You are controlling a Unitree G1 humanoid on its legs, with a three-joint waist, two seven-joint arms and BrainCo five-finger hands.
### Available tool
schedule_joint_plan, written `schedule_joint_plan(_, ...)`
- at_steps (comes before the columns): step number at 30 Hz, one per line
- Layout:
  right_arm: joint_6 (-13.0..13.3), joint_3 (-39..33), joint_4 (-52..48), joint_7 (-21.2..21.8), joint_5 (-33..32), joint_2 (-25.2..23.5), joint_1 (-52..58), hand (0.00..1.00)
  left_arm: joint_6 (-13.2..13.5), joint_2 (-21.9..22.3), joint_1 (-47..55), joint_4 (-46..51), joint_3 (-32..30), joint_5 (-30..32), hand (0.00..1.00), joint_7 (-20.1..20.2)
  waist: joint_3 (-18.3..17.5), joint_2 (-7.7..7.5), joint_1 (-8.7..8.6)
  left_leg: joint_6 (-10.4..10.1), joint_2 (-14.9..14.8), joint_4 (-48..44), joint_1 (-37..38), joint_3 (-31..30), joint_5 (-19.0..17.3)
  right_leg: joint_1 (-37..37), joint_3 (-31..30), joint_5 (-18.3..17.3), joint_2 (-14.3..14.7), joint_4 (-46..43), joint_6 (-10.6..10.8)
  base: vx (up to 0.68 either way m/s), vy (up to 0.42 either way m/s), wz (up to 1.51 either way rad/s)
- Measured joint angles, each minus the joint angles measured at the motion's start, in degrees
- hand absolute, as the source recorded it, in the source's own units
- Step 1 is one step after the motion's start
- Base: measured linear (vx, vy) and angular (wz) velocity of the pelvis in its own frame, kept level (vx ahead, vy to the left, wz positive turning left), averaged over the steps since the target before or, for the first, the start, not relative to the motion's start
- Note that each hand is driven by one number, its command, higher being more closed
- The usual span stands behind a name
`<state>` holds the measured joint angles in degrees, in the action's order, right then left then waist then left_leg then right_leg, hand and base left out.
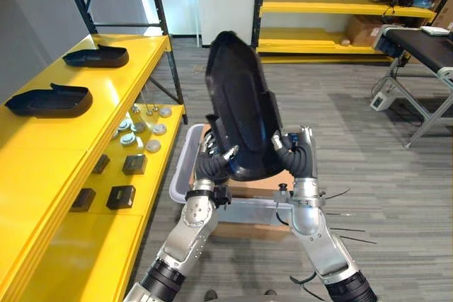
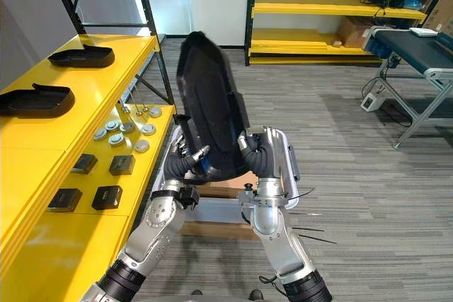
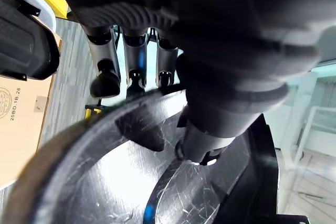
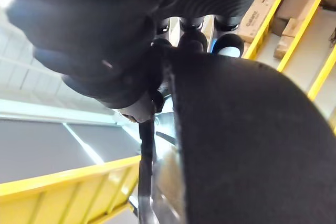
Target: Walk over and take plastic housings, then place them on the shelf
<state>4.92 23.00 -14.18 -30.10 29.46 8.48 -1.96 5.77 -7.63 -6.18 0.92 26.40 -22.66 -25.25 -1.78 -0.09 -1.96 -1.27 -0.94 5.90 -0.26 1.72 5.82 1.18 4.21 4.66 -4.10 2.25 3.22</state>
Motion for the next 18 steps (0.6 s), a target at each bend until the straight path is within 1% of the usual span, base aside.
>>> schedule_joint_plan(3, 0.8, -0.01, 0.01, 0.01, -0.2, 0.06, 0.0, 0.0, -0.35, 0.03, 0.0, 0.0, -0.1, 0.52, 1.0, 0.03, 0.0, 0.0, -0.09, -0.01, -0.01, 0.01, 0.0, -0.01, 0.0, 0.0, -0.01, 0.0, 0.01, -0.02, 0.0, 0.0, 0.0, 0.0)
schedule_joint_plan(5, 1.11, -0.18, 0.09, 0.13, -1.9, 0.44, 0.0, 0.0, -0.57, 0.46, 0.0, 0.01, -1.02, 4.19, 1.0, 0.13, 0.0, 0.0, -0.07, 0.0, 0.0, 0.01, 0.0, -0.02, 0.0, -0.02, 0.01, 0.0, 0.01, -0.04, 0.0, 0.0, 0.0, 0.0)
schedule_joint_plan(6, 1.36, -0.19, 0.28, 0.42, -3.18, 0.81, 0.0, 0.0, -1.11, 0.74, 0.0, 0.02, -1.8, 7.71, 1.0, 0.15, 0.0, 0.0, -0.07, 0.0, 0.0, 0.01, 0.0, -0.02, 0.0, -0.02, 0.01, 0.01, 0.01, -0.06, 0.0, 0.0, 0.0, 0.0)
schedule_joint_plan(7, 1.41, -0.23, 0.32, 0.5, -3.69, 0.87, 0.0, 0.0, -1.18, 0.75, 0.0, 0.02, -1.96, 8.56, 1.0, 0.14, 0.0, 0.0, -0.06, 0.0, 0.0, 0.01, 0.0, -0.02, 0.0, -0.02, 0.01, 0.01, 0.01, -0.06, 0.0, 0.0, 0.0, 0.0)
schedule_joint_plan(8, 1.48, -0.93, 0.37, 1.71, -5.93, 1.12, -0.01, 0.0, -1.64, 0.75, -0.01, 0.13, -2.58, 12.47, 1.0, 0.13, -0.01, 0.01, -0.01, 0.0, 0.0, 0.01, 0.01, -0.02, 0.0, -0.04, 0.01, 0.01, 0.01, -0.07, 0.0, 0.0, 0.0, 0.0)
schedule_joint_plan(10, 1.72, -2.25, 0.35, 2.91, -7.5, 1.4, -0.12, 0.0, -2.15, 0.88, 0.0, 0.13, -2.86, 15.1, 1.0, 0.18, -0.02, 0.01, 0.13, 0.02, 0.0, 0.01, 0.04, -0.03, 0.02, -0.08, 0.01, 0.01, 0.01, -0.07, 0.0, 0.0, 0.0, 0.0)
schedule_joint_plan(12, 2.95, -4.05, -0.04, 4.33, -9.87, 2.19, -1.56, 0.0, -3.18, 1.74, 0.32, 0.13, -3.6, 18.86, 1.0, 0.31, -0.03, 0.01, 0.46, 0.1, 0.01, 0.01, 0.07, -0.01, 0.08, -0.09, -0.02, 0.02, 0.01, -0.08, 0.0, 0.0, 0.0, 0.0)
schedule_joint_plan(13, 3.17, -4.36, -0.23, 4.33, -9.96, 2.23, -1.77, 0.0, -3.2, 1.96, 0.4, 0.13, -3.63, 19.45, 1.0, 0.31, -0.03, 0.01, 0.51, 0.1, 0.01, 0.01, 0.07, -0.01, 0.08, -0.09, -0.03, 0.03, 0.02, -0.09, 0.0, 0.0, 0.0, 0.0)
schedule_joint_plan(15, 4.21, -7.35, -2.68, 4.34, -10.98, 2.75, -3.91, 0.0, -3.28, 3.42, 1.29, 0.13, -3.84, 23.59, 1.0, 0.42, -0.03, 0.02, 0.74, 0.09, -0.01, 0.01, 0.15, 0.03, 0.07, -0.11, -0.13, 0.02, 0.05, -0.11, 0.0, 0.0, 0.0, 0.0)
schedule_joint_plan(16, 4.61, -8.23, -3.62, 4.21, -11.0, 2.8, -4.36, 0.0, -3.28, 3.72, 1.61, 0.13, -4.02, 24.26, 1.0, 0.56, -0.03, 0.02, 0.79, 0.09, -0.02, 0.01, 0.16, 0.04, 0.07, -0.11, -0.16, 0.02, 0.06, -0.11, 0.0, 0.0, 0.0, 0.0)
schedule_joint_plan(18, 6.51, -12.49, -7.58, 3.85, -12.09, 3.07, -5.39, 0.0, -3.3, 4.34, 3.5, 0.21, -4.79, 26.29, 1.0, 0.96, -0.05, 0.04, 1.02, 0.06, -0.05, 0.01, 0.24, 0.12, 0.05, -0.12, -0.28, 0.01, 0.1, -0.1, 0.01, 0.0, 0.0, 0.0)
